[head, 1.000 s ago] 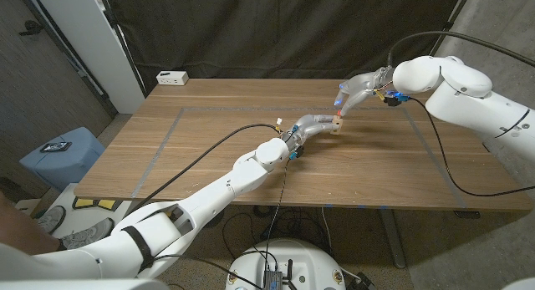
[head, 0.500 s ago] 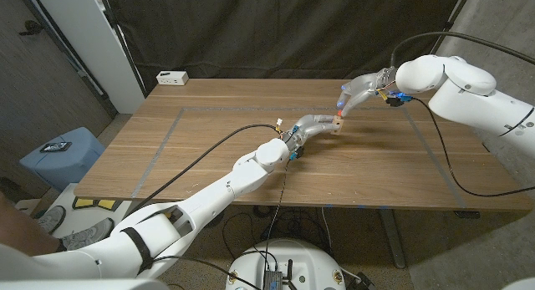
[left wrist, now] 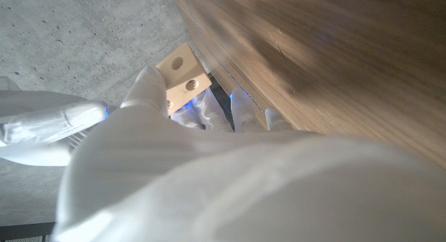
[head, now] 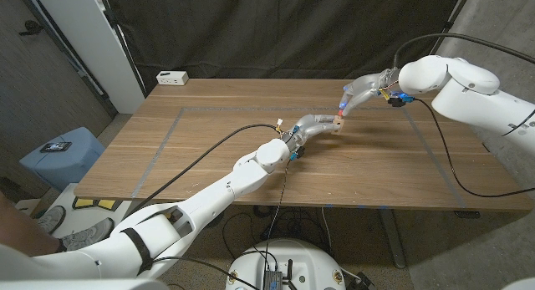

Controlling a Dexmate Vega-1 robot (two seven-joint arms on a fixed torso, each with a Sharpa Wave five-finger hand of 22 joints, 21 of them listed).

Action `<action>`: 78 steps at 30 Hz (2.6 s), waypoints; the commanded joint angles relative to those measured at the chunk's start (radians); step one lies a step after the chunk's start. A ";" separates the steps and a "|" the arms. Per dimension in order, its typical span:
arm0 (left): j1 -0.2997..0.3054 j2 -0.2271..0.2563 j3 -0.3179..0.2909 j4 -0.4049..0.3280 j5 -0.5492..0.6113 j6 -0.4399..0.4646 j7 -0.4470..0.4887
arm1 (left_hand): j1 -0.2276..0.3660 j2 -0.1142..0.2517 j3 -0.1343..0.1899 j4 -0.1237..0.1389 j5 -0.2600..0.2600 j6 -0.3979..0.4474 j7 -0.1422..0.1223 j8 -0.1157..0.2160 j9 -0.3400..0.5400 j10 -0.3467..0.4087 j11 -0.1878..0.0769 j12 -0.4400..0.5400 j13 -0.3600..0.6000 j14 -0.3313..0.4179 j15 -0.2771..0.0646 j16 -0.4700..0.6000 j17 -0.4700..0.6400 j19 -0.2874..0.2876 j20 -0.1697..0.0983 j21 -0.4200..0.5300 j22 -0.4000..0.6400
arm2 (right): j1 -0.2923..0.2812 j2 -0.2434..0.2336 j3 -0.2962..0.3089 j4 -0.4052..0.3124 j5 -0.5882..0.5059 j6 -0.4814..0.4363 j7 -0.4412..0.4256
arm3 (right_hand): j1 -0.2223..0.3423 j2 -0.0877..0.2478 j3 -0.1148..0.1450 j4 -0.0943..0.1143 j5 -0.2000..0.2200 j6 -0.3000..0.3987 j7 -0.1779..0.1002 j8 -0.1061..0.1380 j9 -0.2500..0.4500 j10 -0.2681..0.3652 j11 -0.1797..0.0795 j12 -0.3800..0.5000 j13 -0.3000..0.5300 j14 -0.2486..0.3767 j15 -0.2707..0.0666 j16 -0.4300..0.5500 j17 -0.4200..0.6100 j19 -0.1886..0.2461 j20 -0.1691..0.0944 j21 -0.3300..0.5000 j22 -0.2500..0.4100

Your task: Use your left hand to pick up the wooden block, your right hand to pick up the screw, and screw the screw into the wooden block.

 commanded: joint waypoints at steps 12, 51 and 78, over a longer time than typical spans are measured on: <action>-0.007 -0.009 0.001 0.020 -0.002 -0.006 -0.006 | 0.017 -0.003 0.005 -0.010 0.002 0.012 -0.002 0.009 0.001 -0.003 0.000 0.000 -0.002 0.008 -0.067 0.003 0.000 -0.002 -0.003 0.004 0.004 | -0.005 -0.001 -0.013 0.023 0.019 0.004 -0.031 | 0.002 0.014 0.009 -0.003 -0.001 0.037 -0.008 0.021 0.009 0.017 0.005 0.009 0.004 0.016 0.002 0.010 0.004 0.011 -0.009 0.005 0.004; -0.033 -0.031 0.000 0.075 -0.014 -0.008 -0.017 | 0.069 -0.007 0.025 -0.029 0.005 0.049 -0.001 0.022 0.000 0.016 0.000 0.006 -0.001 0.005 -0.075 -0.003 -0.003 -0.003 -0.008 0.004 0.004 | -0.022 0.011 -0.020 0.042 0.006 0.013 -0.084 | -0.016 0.038 0.006 0.000 -0.002 0.092 -0.026 0.065 0.029 0.060 0.013 0.015 0.003 0.042 0.002 0.018 0.007 0.030 -0.013 0.008 0.004; -0.042 -0.039 0.001 0.089 -0.021 0.001 -0.020 | 0.085 -0.010 0.038 -0.029 0.007 0.058 -0.001 0.024 0.000 0.022 0.000 0.007 0.000 0.005 -0.075 -0.006 -0.003 -0.004 -0.007 0.004 0.004 | -0.040 0.019 -0.016 0.035 -0.013 0.017 -0.123 | -0.029 0.047 -0.003 -0.002 -0.002 0.159 -0.043 0.113 0.047 0.117 0.012 0.024 0.002 0.080 -0.007 0.028 0.008 0.058 -0.016 0.012 0.004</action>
